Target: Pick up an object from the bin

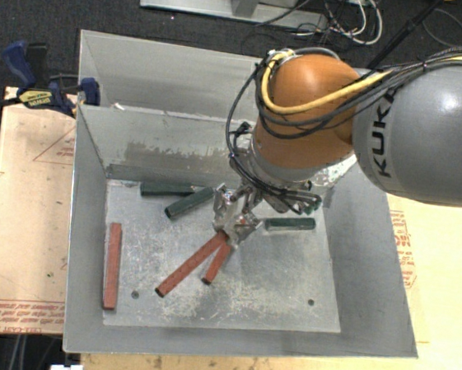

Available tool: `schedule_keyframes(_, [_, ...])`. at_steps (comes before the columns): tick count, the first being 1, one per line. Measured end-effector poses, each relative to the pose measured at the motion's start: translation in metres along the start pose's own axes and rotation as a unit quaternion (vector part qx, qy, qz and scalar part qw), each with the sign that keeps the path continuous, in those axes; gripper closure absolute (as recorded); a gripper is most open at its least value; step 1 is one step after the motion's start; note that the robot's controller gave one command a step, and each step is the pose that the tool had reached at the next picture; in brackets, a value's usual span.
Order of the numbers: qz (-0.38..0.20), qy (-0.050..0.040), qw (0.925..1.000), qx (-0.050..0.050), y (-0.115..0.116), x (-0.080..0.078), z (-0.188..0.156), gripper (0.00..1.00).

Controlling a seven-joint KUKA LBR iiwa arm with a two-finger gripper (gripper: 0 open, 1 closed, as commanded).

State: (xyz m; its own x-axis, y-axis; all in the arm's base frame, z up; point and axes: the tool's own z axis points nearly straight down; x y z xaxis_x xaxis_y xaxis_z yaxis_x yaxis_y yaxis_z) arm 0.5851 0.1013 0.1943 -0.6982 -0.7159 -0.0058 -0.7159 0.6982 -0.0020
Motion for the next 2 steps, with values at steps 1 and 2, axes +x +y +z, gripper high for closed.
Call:
schedule_keyframes(1, [0.001,0.0009,1.0000,-0.001,0.000,0.001,0.001,1.00])
schedule_keyframes(2, [0.060,0.0028,0.9982,-0.002,-0.005,-0.010,0.044,0.00])
